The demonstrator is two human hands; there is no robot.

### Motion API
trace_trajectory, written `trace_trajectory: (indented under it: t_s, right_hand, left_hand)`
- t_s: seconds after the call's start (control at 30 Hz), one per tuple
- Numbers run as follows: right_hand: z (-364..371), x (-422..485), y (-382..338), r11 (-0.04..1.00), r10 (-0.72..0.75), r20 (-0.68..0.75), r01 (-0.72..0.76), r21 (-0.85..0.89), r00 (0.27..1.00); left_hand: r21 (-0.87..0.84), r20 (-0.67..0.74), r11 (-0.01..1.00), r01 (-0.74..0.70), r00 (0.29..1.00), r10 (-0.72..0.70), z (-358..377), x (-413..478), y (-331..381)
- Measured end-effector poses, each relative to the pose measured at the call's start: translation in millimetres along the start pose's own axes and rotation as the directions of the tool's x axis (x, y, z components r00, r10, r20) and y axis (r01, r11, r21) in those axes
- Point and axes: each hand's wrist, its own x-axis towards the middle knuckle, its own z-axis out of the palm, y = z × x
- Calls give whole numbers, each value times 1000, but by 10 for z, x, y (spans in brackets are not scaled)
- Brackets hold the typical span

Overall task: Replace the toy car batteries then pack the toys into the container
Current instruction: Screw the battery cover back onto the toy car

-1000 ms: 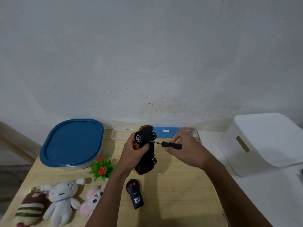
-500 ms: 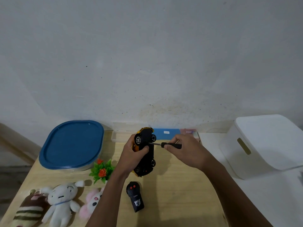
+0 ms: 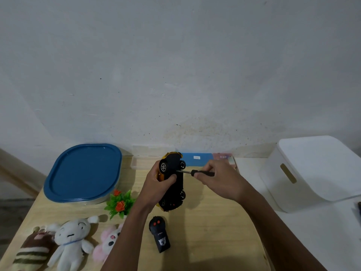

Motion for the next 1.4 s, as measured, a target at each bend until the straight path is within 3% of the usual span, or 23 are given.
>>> trace_trajectory:
  t_s: [0.13, 0.3, 0.47, 0.67, 0.83, 1.03, 1.23, 1.4]
  right_hand:
    - [-17, 19, 0, 1000, -5, -30, 5, -9, 1000]
    - [4, -2, 12, 938, 152, 76, -168, 304, 985]
    - [-39, -42, 53, 994, 39, 38, -43, 104, 999]
    - [-62, -46, 51, 1000, -19, -34, 18, -9, 999]
    - [-90, -109, 90, 999, 37, 58, -38, 10, 998]
    - [-79, -81, 91, 998, -53, -37, 52, -45, 998]
    - [-90, -114, 113, 1000, -10, 36, 11, -16, 999]
    - [-78, -66, 123, 995, -73, -69, 68, -70, 995]
  left_hand:
    - [-27, -10, 1000, -16, 1000, 16, 3, -19, 40]
    - [-24, 0, 999, -26, 1000, 26, 0, -22, 64]
    - [-5, -3, 1000, -27, 1000, 27, 10, -16, 45]
    - [23, 18, 999, -41, 999, 40, 61, -23, 29]
    - [7, 13, 999, -31, 999, 31, 65, -43, 19]
    - [-10, 12, 1000, -23, 1000, 23, 48, -50, 30]
    - [-13, 6, 1000, -19, 1000, 19, 53, -65, 24]
    - [-12, 7, 1000, -18, 1000, 18, 67, -74, 21]
